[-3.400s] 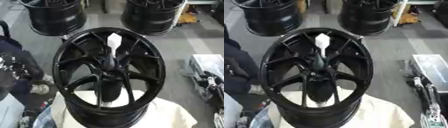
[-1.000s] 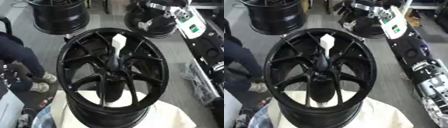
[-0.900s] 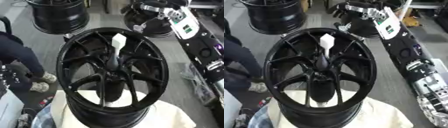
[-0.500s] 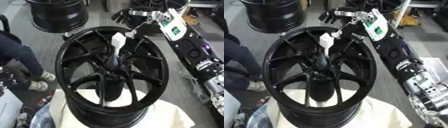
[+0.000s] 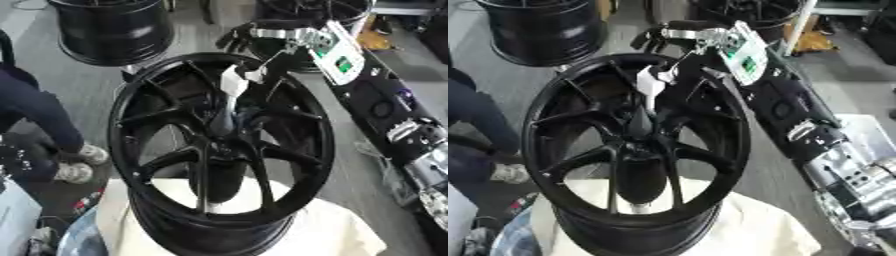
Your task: Pull the pin out of the wheel hub.
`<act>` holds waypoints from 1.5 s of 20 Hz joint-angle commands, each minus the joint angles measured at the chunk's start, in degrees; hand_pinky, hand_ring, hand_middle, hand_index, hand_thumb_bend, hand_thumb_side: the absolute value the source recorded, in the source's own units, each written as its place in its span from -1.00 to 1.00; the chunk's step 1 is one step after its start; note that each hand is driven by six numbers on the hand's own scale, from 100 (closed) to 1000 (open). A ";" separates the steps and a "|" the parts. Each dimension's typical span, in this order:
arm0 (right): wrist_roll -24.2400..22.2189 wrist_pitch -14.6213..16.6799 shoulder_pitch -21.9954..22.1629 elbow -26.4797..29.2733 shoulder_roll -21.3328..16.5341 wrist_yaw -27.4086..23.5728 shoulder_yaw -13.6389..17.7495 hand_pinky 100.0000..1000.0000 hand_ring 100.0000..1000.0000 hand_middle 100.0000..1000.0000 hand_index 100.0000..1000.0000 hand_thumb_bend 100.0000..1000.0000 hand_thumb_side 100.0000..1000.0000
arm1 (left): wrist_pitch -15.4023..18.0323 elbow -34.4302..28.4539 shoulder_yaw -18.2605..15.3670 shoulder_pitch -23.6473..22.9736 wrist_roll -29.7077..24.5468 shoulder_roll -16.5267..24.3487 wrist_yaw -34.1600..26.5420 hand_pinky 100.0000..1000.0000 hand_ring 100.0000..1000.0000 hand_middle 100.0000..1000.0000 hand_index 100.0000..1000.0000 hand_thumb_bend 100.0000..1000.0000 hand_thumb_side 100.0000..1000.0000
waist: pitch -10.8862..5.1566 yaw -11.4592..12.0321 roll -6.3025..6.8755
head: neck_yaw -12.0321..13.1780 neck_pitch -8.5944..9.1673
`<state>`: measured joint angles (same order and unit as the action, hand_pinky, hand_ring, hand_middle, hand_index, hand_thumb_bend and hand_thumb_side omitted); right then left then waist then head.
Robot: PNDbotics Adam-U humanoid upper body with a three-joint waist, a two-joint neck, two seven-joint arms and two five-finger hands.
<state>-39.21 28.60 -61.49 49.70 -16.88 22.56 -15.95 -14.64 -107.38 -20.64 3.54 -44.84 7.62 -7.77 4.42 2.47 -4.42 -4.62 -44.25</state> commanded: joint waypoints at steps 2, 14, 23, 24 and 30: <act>-12.76 13.64 -0.77 2.89 -3.14 -2.21 -1.54 0.66 0.69 0.72 0.83 -1.00 -0.81 | 0.07 -0.94 0.07 0.53 -0.24 1.37 0.18 0.40 0.08 0.06 0.34 -1.00 0.86 | -0.50 -0.13 0.19 | -0.07 0.13; -12.76 16.04 0.99 4.94 -5.62 -1.75 -6.63 0.67 0.70 0.74 0.82 -1.00 -0.92 | 0.05 -0.96 0.09 0.70 -0.31 1.53 0.18 0.40 0.08 0.06 0.34 -1.00 0.86 | -0.45 -0.06 0.05 | -0.15 0.13; -12.76 19.47 1.15 0.40 -2.78 1.68 -7.50 0.66 0.69 0.70 0.80 -1.00 -0.94 | 0.05 -0.95 0.23 0.86 -0.45 1.45 0.08 0.40 0.08 0.06 0.34 -1.00 0.86 | -0.37 0.38 0.16 | -0.42 0.13; -12.76 19.73 1.09 0.10 -2.49 1.87 -7.44 0.66 0.68 0.68 0.79 -1.00 -0.94 | 0.04 -0.94 0.24 0.87 -0.46 1.44 0.08 0.40 0.08 0.06 0.34 -1.00 0.86 | -0.37 0.43 0.16 | -0.46 0.13; -12.76 20.49 0.71 -0.55 -1.31 2.32 -7.26 0.64 0.62 0.48 0.64 -1.00 -0.98 | -0.07 -0.96 0.32 0.90 -0.56 1.38 0.18 0.41 0.08 0.06 0.34 -1.00 0.86 | -0.39 0.60 0.07 | -0.61 0.13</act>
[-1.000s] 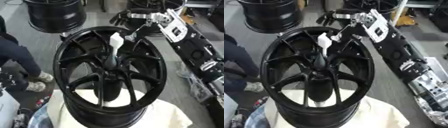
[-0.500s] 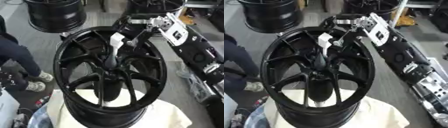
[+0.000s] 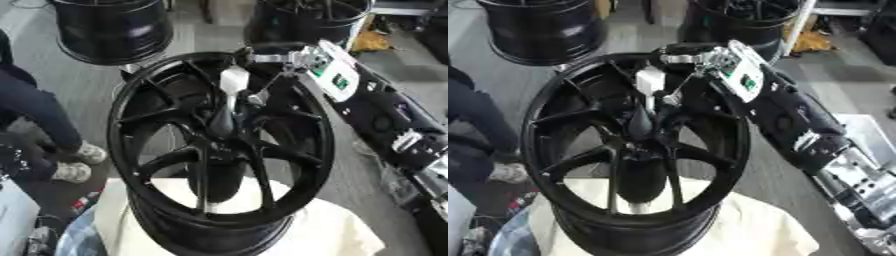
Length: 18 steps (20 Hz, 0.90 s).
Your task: Pull the pin out of the wheel hub.
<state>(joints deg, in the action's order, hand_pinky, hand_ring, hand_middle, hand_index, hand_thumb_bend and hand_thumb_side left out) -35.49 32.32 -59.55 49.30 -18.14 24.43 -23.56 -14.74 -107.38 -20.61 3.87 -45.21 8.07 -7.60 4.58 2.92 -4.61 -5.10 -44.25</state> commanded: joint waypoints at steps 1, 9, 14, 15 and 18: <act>-16.48 16.75 -1.27 -0.26 0.06 0.43 0.46 0.63 0.60 0.44 0.61 -1.00 -0.98 | 0.02 -0.97 0.28 0.56 -0.19 0.93 0.02 0.41 0.08 0.06 0.34 -1.00 0.86 | -0.55 0.18 0.25 | -0.11 0.13; -16.48 15.04 -1.76 0.19 0.09 -1.20 2.29 0.54 0.33 -0.21 0.14 -1.00 -1.00 | -0.13 -1.00 0.21 0.46 -0.16 0.88 0.22 0.41 0.08 0.06 0.34 -1.00 0.87 | -0.59 0.20 0.18 | -0.05 0.13; -16.48 12.10 -2.49 2.06 0.15 -3.31 4.53 0.47 0.14 -0.49 -0.02 -1.00 -1.00 | -0.09 -0.98 0.21 0.37 -0.27 0.86 0.34 0.41 0.08 0.06 0.34 -1.00 0.87 | -0.61 0.06 0.25 | -0.12 0.13; -16.48 11.40 -2.77 2.57 0.14 -3.73 5.06 0.45 0.08 -0.57 -0.08 -1.00 -1.00 | -0.09 -0.96 0.21 0.35 -0.29 0.85 0.36 0.41 0.08 0.06 0.34 -1.00 0.87 | -0.63 0.03 0.26 | -0.16 0.13; -16.48 9.61 -3.42 4.08 -0.03 -4.77 6.25 0.44 0.04 -0.61 -0.10 -1.00 -1.00 | -0.06 -0.93 0.21 0.31 -0.35 0.86 0.41 0.41 0.08 0.06 0.34 -1.00 0.87 | -0.69 -0.01 0.27 | -0.16 0.13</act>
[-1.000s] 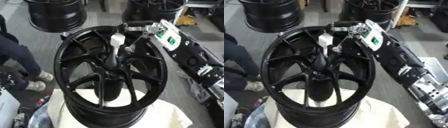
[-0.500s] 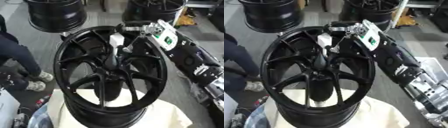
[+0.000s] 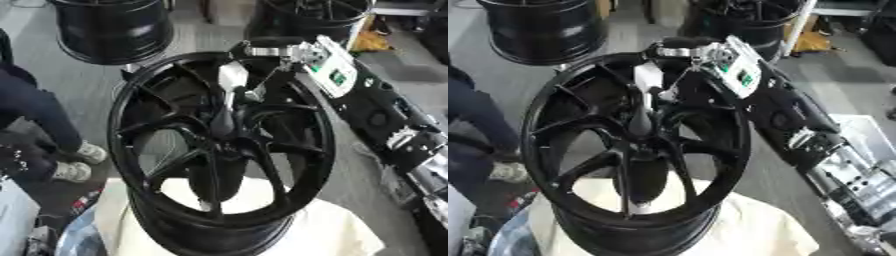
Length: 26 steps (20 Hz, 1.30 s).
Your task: Pull the pin out of the wheel hub.
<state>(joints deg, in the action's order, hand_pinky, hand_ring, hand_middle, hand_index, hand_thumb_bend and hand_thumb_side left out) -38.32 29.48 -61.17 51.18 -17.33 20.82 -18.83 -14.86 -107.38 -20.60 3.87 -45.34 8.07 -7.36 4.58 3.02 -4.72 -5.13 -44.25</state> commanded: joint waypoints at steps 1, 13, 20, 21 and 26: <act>-13.64 11.94 -2.13 2.74 -1.03 -1.48 2.02 0.44 0.04 -0.62 -0.11 -1.00 -1.00 | 0.05 -0.92 0.19 0.29 -0.23 0.88 0.19 0.41 0.08 0.06 0.34 -1.00 0.87 | -0.72 -0.13 0.36 | -0.16 0.13; -10.75 5.88 0.96 14.62 -15.80 -10.91 13.41 0.46 0.03 -0.61 -0.07 -1.00 -1.00 | -0.26 -1.07 -0.50 -0.16 0.34 1.46 0.61 0.41 0.08 0.06 0.34 -1.00 0.88 | -1.03 -2.41 -0.51 | 1.65 0.13; 1.64 -0.51 22.12 23.54 -23.36 -14.97 28.42 0.43 -0.02 -0.63 -0.06 -1.00 -1.00 | -0.52 -1.30 -1.01 -0.05 0.98 1.29 0.65 0.41 0.08 0.06 0.34 -1.00 0.88 | -0.74 -3.91 -0.39 | 2.55 0.13; 3.78 -1.54 25.43 23.94 -22.94 -15.15 30.84 0.41 -0.04 -0.64 -0.07 -1.00 -1.00 | -0.52 -1.34 -1.09 -0.02 1.07 1.27 0.62 0.41 0.08 0.06 0.34 -1.00 0.87 | -0.69 -4.16 -0.32 | 2.67 0.13; 15.07 -5.67 39.30 20.23 -18.40 -15.60 41.33 0.41 0.00 -0.49 0.07 -1.00 -0.92 | -0.46 -1.44 -1.45 -0.06 1.57 1.22 0.44 0.41 0.08 0.06 0.34 -1.00 0.87 | -0.64 -4.94 -0.04 | 3.11 0.13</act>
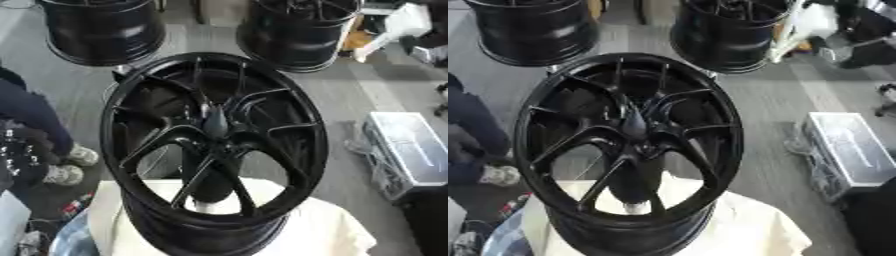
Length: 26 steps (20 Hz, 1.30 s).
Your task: Pull the pin out of the wheel hub.
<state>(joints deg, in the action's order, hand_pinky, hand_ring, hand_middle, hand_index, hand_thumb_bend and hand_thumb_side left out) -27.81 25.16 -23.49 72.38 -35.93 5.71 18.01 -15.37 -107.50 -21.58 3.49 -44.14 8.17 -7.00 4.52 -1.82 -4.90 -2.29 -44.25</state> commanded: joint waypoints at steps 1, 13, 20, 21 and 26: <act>6.39 -2.03 3.69 -2.49 1.13 -0.05 5.62 0.45 0.20 -0.01 0.46 -1.00 -0.61 | 0.08 -1.32 -0.52 0.30 0.45 1.11 0.06 0.41 0.08 0.06 0.34 -1.00 0.87 | -0.55 -0.30 0.23 | 0.36 0.13; 39.31 -13.17 15.41 -20.33 19.20 -1.04 5.33 0.48 0.38 0.53 0.73 -1.00 0.62 | 0.56 -1.04 -0.48 0.20 0.43 0.45 -0.39 0.41 0.08 0.06 0.34 -1.00 0.87 | -0.51 -1.75 1.63 | 0.06 0.13; 39.84 -13.51 16.58 -9.02 25.22 1.65 4.11 0.43 0.27 0.39 0.67 -1.00 0.52 | 0.74 -0.97 -0.43 0.23 0.21 0.09 -0.27 0.41 0.08 0.07 0.34 -1.00 0.88 | -0.14 -2.22 1.97 | 0.36 0.13; 39.24 -13.57 16.97 -6.91 25.71 2.02 3.77 0.43 0.27 0.39 0.67 -1.00 0.52 | 0.74 -0.98 -0.41 0.29 0.18 0.05 -0.30 0.41 0.08 0.07 0.34 -1.00 0.88 | -0.09 -2.24 2.02 | 0.45 0.13; 34.40 -12.86 17.58 3.81 26.79 2.47 0.15 0.42 0.25 0.38 0.67 -1.00 0.44 | 0.74 -0.99 -0.24 0.49 -0.03 -0.33 -0.30 0.41 0.08 0.07 0.34 -1.00 0.88 | 0.23 -2.02 2.43 | 0.67 0.13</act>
<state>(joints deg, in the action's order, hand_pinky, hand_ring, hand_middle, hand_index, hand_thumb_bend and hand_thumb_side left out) 7.73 12.00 -5.53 72.63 -8.54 7.88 18.91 -14.77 -107.71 -21.74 3.51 -43.99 7.49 -7.24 5.10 -3.85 -2.58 -1.76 -44.25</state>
